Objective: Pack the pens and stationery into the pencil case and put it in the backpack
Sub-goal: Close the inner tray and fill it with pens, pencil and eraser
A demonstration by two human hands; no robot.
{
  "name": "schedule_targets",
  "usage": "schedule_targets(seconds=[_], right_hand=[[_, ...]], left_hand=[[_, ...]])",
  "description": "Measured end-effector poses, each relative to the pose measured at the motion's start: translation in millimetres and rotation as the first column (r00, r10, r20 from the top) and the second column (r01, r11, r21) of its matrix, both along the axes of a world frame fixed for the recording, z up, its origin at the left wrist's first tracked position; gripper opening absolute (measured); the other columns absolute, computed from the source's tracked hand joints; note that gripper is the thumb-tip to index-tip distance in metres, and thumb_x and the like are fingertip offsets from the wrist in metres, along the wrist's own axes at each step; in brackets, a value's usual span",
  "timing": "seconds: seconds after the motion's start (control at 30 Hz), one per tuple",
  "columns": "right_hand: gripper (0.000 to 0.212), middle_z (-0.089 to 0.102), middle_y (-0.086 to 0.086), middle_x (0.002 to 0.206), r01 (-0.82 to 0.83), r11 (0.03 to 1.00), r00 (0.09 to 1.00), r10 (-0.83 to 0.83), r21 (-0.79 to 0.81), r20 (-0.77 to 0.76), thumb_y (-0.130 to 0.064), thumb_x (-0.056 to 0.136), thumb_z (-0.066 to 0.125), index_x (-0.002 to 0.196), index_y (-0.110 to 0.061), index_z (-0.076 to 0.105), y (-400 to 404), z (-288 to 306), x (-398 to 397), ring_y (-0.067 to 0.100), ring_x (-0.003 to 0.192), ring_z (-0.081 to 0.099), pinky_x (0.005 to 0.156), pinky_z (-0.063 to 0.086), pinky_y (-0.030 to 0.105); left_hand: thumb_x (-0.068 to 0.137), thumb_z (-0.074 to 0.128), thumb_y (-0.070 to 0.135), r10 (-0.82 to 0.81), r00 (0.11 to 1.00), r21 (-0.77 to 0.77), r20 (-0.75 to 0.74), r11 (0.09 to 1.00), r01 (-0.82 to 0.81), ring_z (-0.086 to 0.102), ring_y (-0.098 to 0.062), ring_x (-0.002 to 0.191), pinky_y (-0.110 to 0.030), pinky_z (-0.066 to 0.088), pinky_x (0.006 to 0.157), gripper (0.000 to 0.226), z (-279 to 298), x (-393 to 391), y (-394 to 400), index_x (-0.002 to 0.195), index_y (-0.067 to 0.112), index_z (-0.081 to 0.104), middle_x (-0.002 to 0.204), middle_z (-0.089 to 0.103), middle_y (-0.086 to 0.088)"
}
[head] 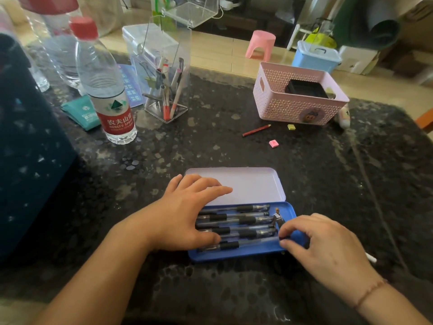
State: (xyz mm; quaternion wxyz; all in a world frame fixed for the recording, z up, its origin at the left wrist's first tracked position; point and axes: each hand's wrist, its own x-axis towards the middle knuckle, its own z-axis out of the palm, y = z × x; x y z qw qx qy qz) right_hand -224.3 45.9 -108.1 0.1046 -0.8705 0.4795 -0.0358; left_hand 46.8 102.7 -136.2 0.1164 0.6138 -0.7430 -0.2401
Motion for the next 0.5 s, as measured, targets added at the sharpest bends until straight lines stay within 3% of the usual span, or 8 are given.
schedule_targets(seconds=[0.27,0.4,0.5], right_hand=[[0.028,0.055,-0.030,0.069,-0.060,0.993,0.998,0.062,0.096,-0.009,-0.045,0.073,0.072,0.061,-0.047,0.047,0.9,-4.2,11.3,-0.011,0.074,0.048,0.060,0.030,0.006],[0.019,0.058,-0.026,0.076,-0.103,0.991,0.992,0.108,0.083,-0.065,-0.064,0.067,0.057,0.069,-0.047,0.051,-9.7,-0.4,11.3,-0.003,0.079,0.051,0.064,0.041,0.014],[0.024,0.061,-0.029,0.080,-0.057,0.994,0.995,0.049,0.096,0.090,-0.064,0.066,0.057,0.081,-0.046,0.060,-43.1,12.2,15.0,-0.003,0.069,0.056,0.056,0.044,0.020]], left_hand=[[0.068,0.065,0.071,-0.013,1.000,0.025,0.026,1.000,0.012,0.003,0.000,0.140,-0.051,-0.004,0.120,0.098,-2.8,0.0,1.2,0.148,0.052,0.011,0.148,0.018,0.027],[0.067,0.063,0.071,-0.030,0.999,0.042,0.025,0.999,0.029,0.005,-0.001,0.140,-0.052,-0.001,0.120,0.098,-2.6,-0.2,1.1,0.147,0.053,0.010,0.147,0.019,0.027],[0.070,0.058,0.076,-0.023,0.999,0.036,0.025,0.999,0.022,0.005,-0.001,0.141,-0.053,-0.003,0.119,0.095,-4.3,-0.7,1.2,0.147,0.052,0.010,0.148,0.020,0.026]])
